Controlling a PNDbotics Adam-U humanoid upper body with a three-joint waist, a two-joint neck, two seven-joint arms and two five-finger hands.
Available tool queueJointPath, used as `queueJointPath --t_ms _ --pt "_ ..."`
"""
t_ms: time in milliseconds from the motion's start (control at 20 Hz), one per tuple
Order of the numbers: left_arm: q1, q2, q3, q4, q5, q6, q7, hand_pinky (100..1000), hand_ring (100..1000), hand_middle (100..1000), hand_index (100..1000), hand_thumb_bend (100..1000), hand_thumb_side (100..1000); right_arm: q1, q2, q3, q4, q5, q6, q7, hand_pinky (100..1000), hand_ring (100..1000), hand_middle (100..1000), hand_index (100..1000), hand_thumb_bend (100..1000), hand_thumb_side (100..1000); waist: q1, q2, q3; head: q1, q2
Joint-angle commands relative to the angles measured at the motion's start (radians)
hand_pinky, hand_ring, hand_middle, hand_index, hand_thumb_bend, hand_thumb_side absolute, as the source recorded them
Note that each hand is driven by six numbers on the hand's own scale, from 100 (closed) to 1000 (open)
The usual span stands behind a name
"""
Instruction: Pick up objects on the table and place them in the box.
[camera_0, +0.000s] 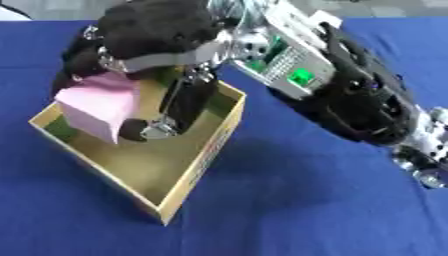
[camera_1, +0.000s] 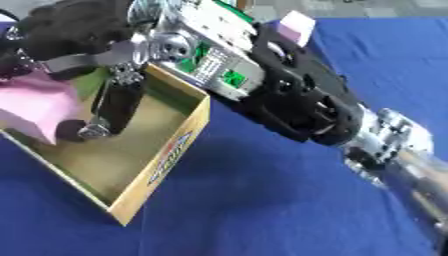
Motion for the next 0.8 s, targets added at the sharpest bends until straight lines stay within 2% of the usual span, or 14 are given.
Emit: queueJointPath --t_ms 50,350,550,800 --pt "-0.010 0.012 0.001 -0.003 -0.004 0.000 -0.002 811 774 705 900 685 833 -0.022 0.013 0.008 0.024 0.029 -0.011 0.009 624 682 673 815 100 256 0.007 -0.022 0.000 -0.001 -0.006" --pt "-0.011 0.001 -0.002 -0.003 -0.003 0.001 -0.007 811 774 704 900 685 834 -0.042 0.096 0.054 0.139 0.135 -0.058 0.020 640 705 688 823 100 255 0.006 -0.022 0.005 -0.008 -0.006" --pt "-0.009 -0.003 -0.004 -0.004 -0.003 0.002 -0.009 811 774 703 900 684 836 -0.037 0.147 0.078 0.244 0.241 -0.108 -0.014 649 716 696 827 100 254 0.002 -0.020 0.010 -0.009 -0.007" --pt "-0.006 -0.009 -0.005 -0.004 -0.004 0.003 -0.010 810 773 701 899 679 839 -0.035 0.186 0.088 0.327 0.334 -0.150 -0.060 667 736 716 838 100 256 -0.002 -0.020 0.013 -0.006 -0.007"
